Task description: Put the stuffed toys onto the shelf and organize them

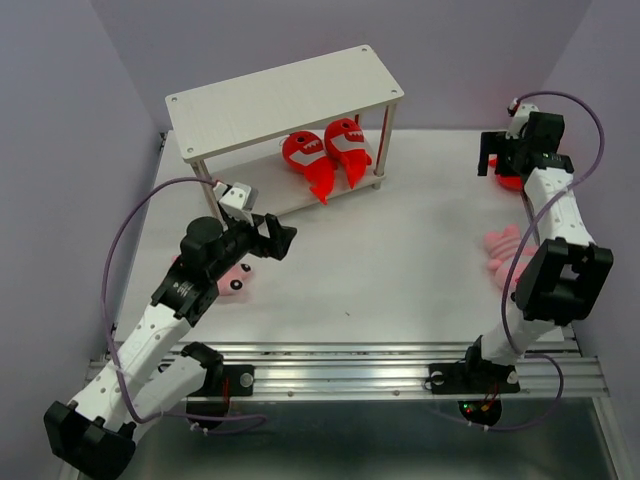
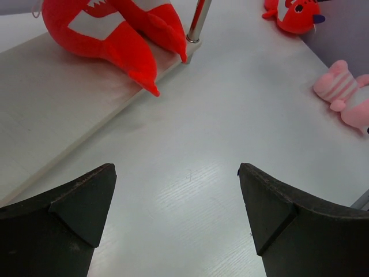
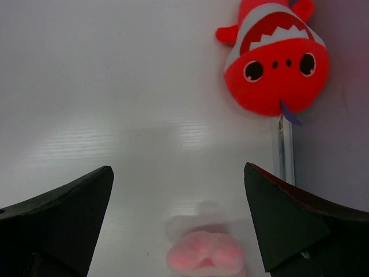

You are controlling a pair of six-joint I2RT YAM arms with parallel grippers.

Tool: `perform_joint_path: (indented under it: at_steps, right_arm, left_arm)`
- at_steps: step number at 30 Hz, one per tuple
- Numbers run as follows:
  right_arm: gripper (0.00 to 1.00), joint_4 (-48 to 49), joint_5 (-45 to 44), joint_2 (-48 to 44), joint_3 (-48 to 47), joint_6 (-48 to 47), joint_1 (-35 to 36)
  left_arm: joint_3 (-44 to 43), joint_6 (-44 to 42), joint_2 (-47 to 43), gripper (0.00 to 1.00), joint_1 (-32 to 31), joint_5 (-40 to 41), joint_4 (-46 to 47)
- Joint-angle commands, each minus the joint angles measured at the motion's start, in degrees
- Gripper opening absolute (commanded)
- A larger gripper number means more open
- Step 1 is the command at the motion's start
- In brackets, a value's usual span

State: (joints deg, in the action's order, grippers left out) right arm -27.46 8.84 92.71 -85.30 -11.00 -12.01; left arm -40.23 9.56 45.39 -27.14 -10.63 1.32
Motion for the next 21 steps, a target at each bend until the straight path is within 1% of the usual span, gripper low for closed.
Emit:
perform_joint_path:
  at_steps: [1,2,5,8,10,11,16,19,20,21]
  right_arm:
    - [1.00,-0.84,-12.53,10.46,-9.87,3.27,-0.38]
    - [1.00,-0.58,-15.93,12.30,-12.67,3.71,-0.38]
    - [1.00,2.05,-21.39,17.22,-14.98,5.47,-0.38]
    - [1.00,9.33,-24.57,20.22,-15.08,4.77,-0.38]
    - [1.00,11.20,-26.50,22.07,-15.51,4.41,-0.38]
    - [1.00,11.81,-28.94,23.21,-16.38,4.24,-0.38]
    - [0.99,14.71,-34.32,31.12,-18.94,3.89,-1.00]
    - [0.96,17.88,-36.53,34.46,-19.29,2.57,-1.52]
    - [0.94,18.41,-36.44,35.25,-19.47,2.31,-2.13]
    - [0.89,18.76,-36.26,36.05,-20.43,2.04,-2.14]
  left_arm:
    - [0.41,-1.65,-4.60,0.99,0.33,0.70,1.40]
    - [0.59,-1.65,-5.39,0.99,0.33,0.88,1.40]
    - [0.50,-1.74,-6.18,0.99,0.24,1.58,1.05]
    - [0.50,-1.83,-6.63,0.99,0.33,2.11,0.96]
    - [0.59,-1.92,-6.71,0.99,0.33,2.28,0.88]
    - [0.59,-1.92,-6.63,0.99,0.24,2.28,0.87]
    - [0.50,-2.18,-6.10,0.99,0.33,2.11,0.79]
    - [0.68,-2.18,-5.66,0.99,0.33,1.93,0.96]
    - [0.68,-2.18,-5.40,0.99,0.24,1.58,1.14]
    - [0.68,-2.18,-5.13,0.99,0.24,1.41,1.23]
